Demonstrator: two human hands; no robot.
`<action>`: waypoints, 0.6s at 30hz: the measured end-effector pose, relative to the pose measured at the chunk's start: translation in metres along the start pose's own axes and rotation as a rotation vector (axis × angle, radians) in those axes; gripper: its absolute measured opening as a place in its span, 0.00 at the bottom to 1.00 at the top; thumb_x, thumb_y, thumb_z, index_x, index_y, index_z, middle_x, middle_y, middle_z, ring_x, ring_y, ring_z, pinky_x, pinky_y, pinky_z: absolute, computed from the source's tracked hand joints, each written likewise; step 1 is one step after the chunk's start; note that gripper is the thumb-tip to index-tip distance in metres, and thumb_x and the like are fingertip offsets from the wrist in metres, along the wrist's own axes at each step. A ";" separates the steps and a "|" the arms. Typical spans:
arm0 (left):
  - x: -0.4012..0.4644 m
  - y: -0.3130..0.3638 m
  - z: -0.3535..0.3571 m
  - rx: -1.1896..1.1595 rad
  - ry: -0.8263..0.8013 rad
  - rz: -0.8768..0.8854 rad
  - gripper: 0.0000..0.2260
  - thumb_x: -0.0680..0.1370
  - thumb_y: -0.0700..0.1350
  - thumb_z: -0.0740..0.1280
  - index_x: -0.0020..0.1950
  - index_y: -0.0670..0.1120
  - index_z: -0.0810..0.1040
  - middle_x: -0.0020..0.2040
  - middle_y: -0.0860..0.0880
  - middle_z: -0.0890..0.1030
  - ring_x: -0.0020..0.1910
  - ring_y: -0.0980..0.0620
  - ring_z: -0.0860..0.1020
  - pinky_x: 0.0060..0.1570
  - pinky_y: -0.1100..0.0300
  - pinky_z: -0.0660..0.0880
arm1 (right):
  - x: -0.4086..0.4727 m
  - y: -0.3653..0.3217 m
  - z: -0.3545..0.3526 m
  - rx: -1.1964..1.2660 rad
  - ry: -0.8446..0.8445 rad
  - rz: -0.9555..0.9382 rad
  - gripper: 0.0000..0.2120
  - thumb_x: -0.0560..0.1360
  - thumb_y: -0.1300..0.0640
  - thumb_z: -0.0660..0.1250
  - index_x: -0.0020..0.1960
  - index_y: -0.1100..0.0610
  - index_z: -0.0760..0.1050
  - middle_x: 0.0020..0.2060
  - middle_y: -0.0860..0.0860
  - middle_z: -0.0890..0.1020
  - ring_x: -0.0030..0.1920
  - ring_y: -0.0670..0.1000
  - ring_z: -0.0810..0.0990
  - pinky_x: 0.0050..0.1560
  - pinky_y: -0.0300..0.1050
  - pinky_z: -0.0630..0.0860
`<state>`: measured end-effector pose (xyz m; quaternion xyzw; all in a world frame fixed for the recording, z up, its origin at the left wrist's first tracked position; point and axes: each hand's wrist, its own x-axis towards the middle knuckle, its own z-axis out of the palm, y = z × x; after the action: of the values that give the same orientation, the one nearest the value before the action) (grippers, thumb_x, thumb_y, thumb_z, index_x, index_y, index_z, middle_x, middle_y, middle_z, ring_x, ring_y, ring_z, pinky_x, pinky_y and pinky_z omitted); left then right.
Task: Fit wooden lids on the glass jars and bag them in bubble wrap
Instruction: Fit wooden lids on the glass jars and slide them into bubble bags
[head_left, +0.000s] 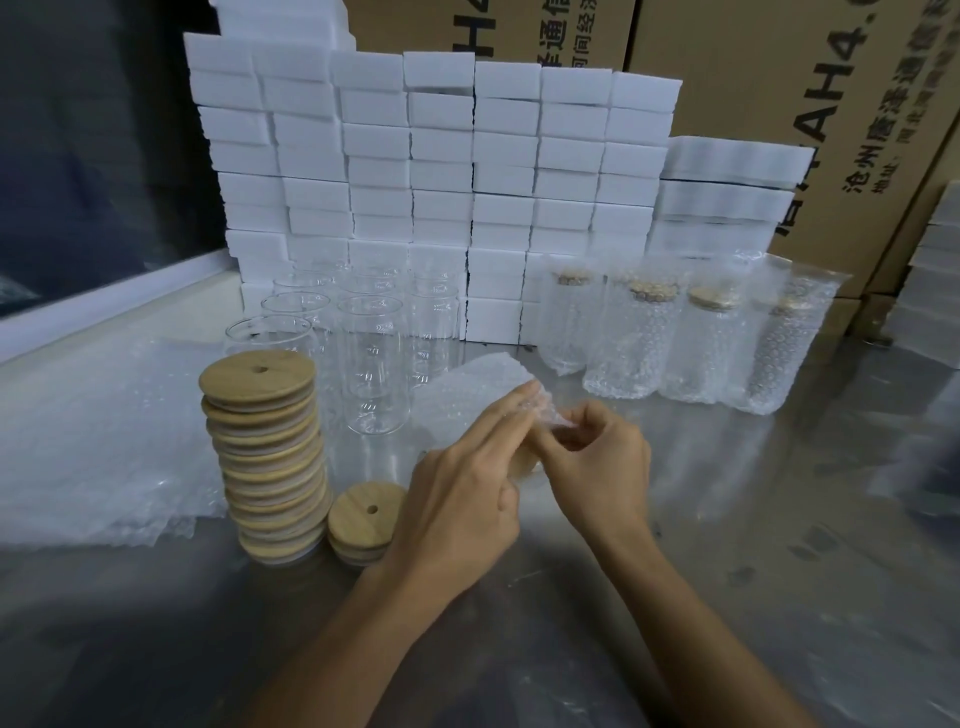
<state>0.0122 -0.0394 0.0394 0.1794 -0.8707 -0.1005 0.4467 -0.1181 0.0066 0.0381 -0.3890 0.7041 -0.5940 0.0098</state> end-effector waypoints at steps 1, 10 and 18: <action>0.001 0.000 -0.001 0.012 0.023 0.011 0.34 0.65 0.33 0.59 0.70 0.50 0.72 0.74 0.60 0.68 0.61 0.54 0.78 0.42 0.51 0.80 | 0.001 0.000 -0.001 -0.002 0.040 -0.005 0.12 0.71 0.51 0.75 0.34 0.53 0.75 0.29 0.43 0.83 0.33 0.41 0.82 0.35 0.38 0.75; 0.000 -0.003 0.002 0.040 0.263 0.015 0.20 0.71 0.32 0.68 0.61 0.47 0.76 0.52 0.55 0.80 0.38 0.56 0.74 0.33 0.59 0.74 | 0.007 -0.004 -0.006 0.328 0.157 0.060 0.19 0.83 0.57 0.62 0.37 0.67 0.74 0.31 0.55 0.73 0.34 0.49 0.71 0.38 0.44 0.69; -0.001 -0.003 -0.002 -0.152 0.029 -0.046 0.42 0.64 0.69 0.72 0.72 0.53 0.65 0.67 0.60 0.67 0.66 0.57 0.68 0.64 0.61 0.67 | 0.016 -0.013 -0.016 0.746 0.174 0.387 0.23 0.81 0.61 0.59 0.28 0.54 0.76 0.26 0.52 0.79 0.23 0.48 0.71 0.21 0.36 0.67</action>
<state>0.0145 -0.0417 0.0388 0.1665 -0.8497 -0.1740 0.4690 -0.1293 0.0108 0.0611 -0.1678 0.4991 -0.8259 0.2016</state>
